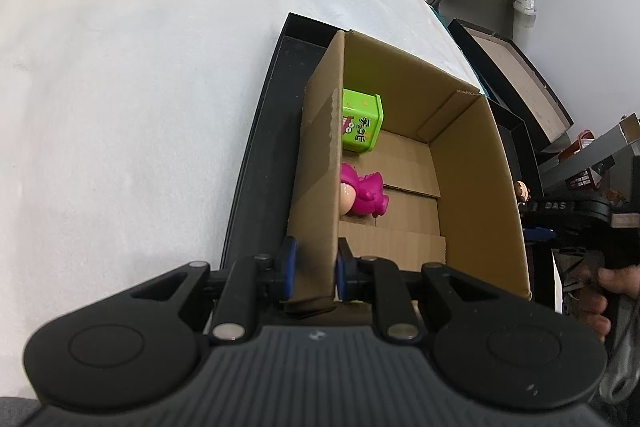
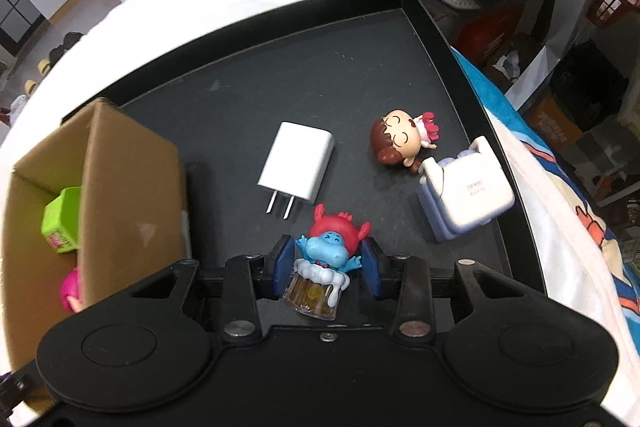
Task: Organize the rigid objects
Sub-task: 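Close the right gripper on the blue figure, then lift the blue figure over the box and release it with the right gripper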
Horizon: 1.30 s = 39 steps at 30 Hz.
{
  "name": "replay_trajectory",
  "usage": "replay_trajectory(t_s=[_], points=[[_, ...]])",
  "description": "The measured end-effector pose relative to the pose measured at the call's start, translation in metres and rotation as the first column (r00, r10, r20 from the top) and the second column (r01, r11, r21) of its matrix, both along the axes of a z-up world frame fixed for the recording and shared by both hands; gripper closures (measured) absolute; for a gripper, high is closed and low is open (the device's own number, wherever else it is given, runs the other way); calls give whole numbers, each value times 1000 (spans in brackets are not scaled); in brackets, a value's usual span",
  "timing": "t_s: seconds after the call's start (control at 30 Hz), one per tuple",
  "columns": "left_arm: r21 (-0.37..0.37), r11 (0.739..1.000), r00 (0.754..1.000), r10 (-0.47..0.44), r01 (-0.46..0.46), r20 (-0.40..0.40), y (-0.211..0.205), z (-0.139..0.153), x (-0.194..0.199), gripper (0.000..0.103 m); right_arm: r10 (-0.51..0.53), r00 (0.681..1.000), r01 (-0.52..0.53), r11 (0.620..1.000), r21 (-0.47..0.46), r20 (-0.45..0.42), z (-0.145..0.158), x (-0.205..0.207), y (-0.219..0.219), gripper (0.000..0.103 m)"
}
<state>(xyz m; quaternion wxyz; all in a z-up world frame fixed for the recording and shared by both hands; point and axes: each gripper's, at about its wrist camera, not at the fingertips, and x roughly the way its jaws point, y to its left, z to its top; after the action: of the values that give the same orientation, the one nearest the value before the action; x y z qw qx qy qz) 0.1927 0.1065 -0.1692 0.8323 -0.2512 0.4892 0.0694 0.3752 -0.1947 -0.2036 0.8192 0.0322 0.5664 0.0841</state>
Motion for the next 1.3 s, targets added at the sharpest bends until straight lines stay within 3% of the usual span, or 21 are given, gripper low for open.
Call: replay_trajectory(t_s=[0.63, 1.3], points=[[1, 1000, 1000, 5, -5, 2, 1, 1, -1, 85, 35, 995, -37, 999, 29, 90, 56, -25, -4, 67], [-22, 1000, 1000, 9, -9, 7, 5, 0, -3, 85, 115, 976, -125, 991, 44, 187, 112, -41, 34, 67]])
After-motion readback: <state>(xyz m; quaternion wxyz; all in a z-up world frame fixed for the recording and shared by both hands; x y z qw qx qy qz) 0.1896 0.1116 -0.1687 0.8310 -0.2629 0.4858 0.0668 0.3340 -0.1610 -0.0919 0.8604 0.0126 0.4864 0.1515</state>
